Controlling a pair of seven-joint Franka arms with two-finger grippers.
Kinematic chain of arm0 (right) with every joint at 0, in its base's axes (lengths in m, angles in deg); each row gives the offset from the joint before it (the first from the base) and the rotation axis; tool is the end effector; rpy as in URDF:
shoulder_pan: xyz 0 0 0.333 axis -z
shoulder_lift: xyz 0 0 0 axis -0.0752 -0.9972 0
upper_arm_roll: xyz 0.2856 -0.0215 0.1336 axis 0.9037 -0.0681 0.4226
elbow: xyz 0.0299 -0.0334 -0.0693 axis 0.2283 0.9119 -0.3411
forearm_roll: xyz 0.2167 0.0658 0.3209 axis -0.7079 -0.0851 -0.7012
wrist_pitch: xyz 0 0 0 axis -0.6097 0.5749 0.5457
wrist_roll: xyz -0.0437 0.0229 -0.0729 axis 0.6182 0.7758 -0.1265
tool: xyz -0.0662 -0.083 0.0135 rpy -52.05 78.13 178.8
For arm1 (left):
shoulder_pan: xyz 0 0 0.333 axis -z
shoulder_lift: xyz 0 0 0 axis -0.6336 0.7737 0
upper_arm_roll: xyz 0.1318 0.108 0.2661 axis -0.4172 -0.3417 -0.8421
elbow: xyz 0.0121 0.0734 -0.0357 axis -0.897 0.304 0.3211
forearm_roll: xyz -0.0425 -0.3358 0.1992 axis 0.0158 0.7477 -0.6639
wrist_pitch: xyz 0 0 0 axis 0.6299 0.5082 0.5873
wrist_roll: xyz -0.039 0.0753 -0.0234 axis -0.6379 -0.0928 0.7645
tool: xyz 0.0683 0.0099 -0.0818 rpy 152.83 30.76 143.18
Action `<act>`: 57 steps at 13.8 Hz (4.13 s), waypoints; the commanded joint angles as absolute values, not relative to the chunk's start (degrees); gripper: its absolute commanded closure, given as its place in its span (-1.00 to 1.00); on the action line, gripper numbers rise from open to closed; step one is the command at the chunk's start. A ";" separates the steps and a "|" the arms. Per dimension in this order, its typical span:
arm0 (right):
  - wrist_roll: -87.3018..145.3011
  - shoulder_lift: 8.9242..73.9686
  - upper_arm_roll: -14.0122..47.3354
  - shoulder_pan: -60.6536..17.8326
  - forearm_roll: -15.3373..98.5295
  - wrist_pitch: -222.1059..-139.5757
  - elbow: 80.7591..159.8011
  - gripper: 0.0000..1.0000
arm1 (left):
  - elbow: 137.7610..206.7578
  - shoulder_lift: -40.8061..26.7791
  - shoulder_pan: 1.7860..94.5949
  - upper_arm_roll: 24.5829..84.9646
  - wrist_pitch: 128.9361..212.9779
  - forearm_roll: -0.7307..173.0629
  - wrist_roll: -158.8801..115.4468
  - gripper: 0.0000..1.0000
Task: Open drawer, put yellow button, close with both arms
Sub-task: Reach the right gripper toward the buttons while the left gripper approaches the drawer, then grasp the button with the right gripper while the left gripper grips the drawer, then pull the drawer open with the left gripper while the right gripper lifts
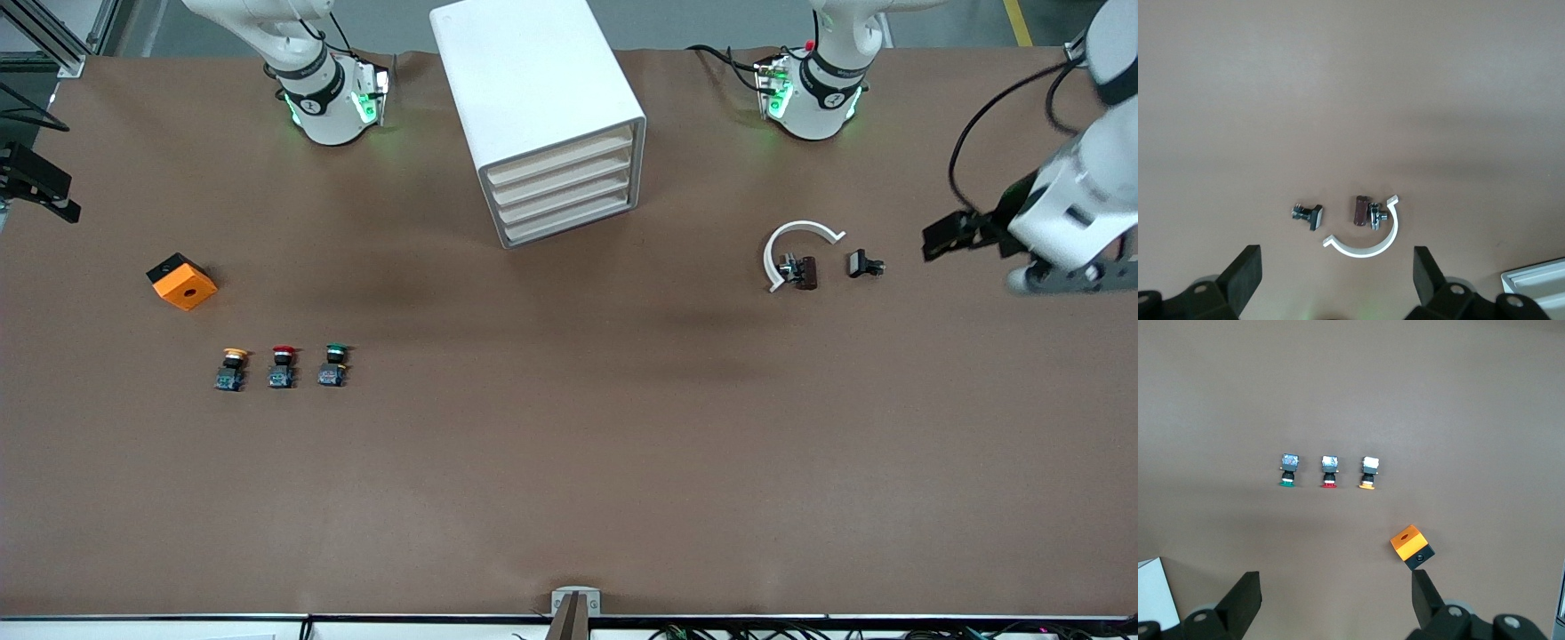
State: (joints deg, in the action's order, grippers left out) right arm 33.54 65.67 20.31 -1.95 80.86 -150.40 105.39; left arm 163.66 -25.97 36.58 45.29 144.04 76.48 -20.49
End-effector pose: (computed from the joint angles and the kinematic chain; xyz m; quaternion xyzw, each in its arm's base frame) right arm 0.5398 -0.0439 0.6731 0.9987 0.0451 0.0125 0.0217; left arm 0.5802 -0.0553 0.5513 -0.9977 -0.0139 0.0656 0.0051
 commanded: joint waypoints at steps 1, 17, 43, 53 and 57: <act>34.16 63.34 20.79 -1.15 80.03 -150.21 104.05 -1.00 | 159.30 -19.30 38.43 45.59 143.53 77.34 -14.85 -1.00; 36.18 47.16 20.79 3.42 84.68 -186.37 124.41 -1.00 | 155.43 -2.23 51.17 45.94 140.81 95.10 51.70 -1.00; 35.75 33.45 20.79 6.67 84.59 -208.83 135.60 -0.47 | 154.90 10.34 70.87 46.12 132.19 124.81 103.66 -0.28; 35.13 35.19 21.23 5.80 84.07 -206.73 133.93 0.56 | 154.20 10.17 73.24 45.50 131.67 122.99 104.46 0.82; 28.75 42.48 21.23 1.59 84.07 -192.09 132.44 0.53 | 152.62 11.05 72.28 44.28 131.40 121.74 104.28 1.00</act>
